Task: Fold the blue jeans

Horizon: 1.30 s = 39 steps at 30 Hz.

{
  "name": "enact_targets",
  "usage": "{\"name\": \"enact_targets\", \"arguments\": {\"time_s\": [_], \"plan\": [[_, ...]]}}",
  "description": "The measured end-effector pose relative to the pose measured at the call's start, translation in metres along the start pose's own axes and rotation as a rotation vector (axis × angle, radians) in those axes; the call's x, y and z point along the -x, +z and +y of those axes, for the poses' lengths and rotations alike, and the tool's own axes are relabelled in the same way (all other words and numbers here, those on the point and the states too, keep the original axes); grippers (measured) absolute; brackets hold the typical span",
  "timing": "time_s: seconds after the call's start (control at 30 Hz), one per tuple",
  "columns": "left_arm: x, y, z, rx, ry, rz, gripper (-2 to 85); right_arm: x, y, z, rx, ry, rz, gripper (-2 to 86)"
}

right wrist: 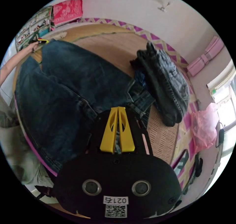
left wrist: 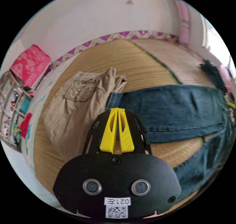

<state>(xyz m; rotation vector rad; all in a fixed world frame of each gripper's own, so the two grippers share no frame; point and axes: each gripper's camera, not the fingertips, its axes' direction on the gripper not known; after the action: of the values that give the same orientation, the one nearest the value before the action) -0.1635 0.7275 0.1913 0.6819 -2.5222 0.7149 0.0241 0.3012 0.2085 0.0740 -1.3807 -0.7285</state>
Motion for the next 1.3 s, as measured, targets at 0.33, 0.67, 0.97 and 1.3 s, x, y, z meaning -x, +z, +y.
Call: {"name": "enact_targets", "arguments": {"time_s": [0.33, 0.67, 0.97, 1.3], "plan": [[-0.032, -0.125, 0.117, 0.154, -0.111, 0.482, -1.0, 0.065, 0.041, 0.060, 0.070, 0.050, -0.004, -0.6], [0.024, -0.284, 0.136, 0.098, -0.171, 0.572, -0.9, 0.144, 0.040, 0.105, -0.029, -0.005, -0.280, -0.7], [0.141, -0.439, 0.165, -0.098, -0.336, 0.586, -0.5, 0.113, -0.007, 0.162, -0.063, 0.158, -0.308, -0.3], [0.245, -0.568, 0.286, -0.215, -0.690, 0.596, 10.0, 0.032, -0.050, 0.349, -0.307, 1.068, -0.351, 9.2]]}}
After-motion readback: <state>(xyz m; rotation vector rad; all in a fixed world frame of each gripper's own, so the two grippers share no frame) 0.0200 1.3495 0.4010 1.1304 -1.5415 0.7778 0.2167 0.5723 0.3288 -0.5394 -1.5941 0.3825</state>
